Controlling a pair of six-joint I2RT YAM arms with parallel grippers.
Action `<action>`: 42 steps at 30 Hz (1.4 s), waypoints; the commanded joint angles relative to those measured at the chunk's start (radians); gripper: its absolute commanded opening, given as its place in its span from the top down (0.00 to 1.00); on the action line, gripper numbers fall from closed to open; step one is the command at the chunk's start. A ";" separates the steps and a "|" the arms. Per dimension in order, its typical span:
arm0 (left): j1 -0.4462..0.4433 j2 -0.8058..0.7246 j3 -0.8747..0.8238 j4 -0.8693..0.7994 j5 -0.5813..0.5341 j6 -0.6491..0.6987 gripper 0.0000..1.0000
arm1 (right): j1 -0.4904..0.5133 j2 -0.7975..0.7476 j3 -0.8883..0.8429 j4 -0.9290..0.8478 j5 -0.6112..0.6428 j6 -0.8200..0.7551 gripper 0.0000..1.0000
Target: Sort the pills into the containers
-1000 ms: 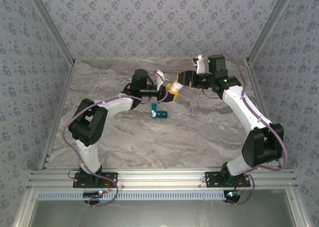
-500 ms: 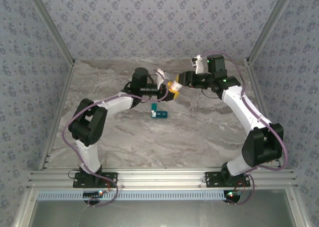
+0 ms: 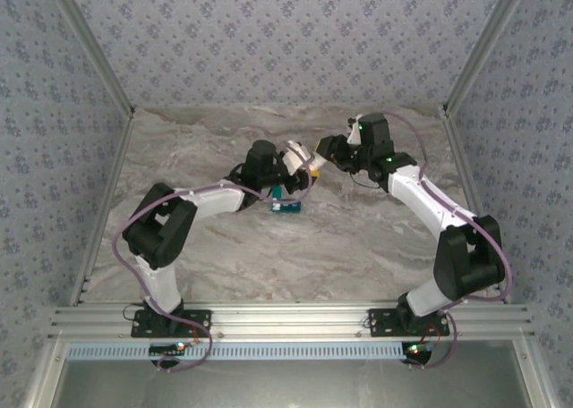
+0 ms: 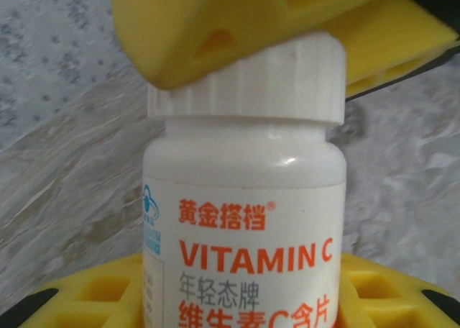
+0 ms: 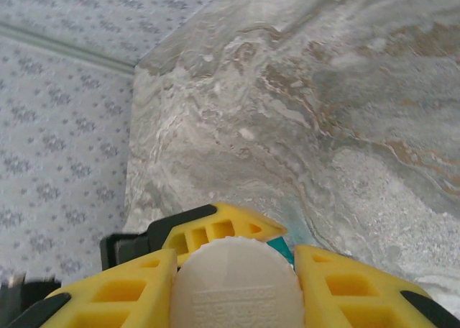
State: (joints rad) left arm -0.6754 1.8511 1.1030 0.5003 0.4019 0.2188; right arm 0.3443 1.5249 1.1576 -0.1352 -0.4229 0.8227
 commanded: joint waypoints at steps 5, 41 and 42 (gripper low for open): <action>-0.055 -0.020 0.039 0.116 -0.032 0.052 1.00 | 0.016 0.018 0.027 0.051 -0.015 0.070 0.52; 0.129 0.016 0.114 0.089 0.541 -0.286 1.00 | -0.053 0.010 0.221 -0.210 -0.269 -0.427 0.37; 0.128 0.017 0.115 0.089 0.540 -0.286 1.00 | -0.053 0.011 0.221 -0.208 -0.274 -0.426 0.37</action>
State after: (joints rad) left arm -0.5499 1.8553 1.1873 0.5766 0.9058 -0.0551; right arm 0.2874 1.5215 1.3476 -0.3191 -0.6785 0.4236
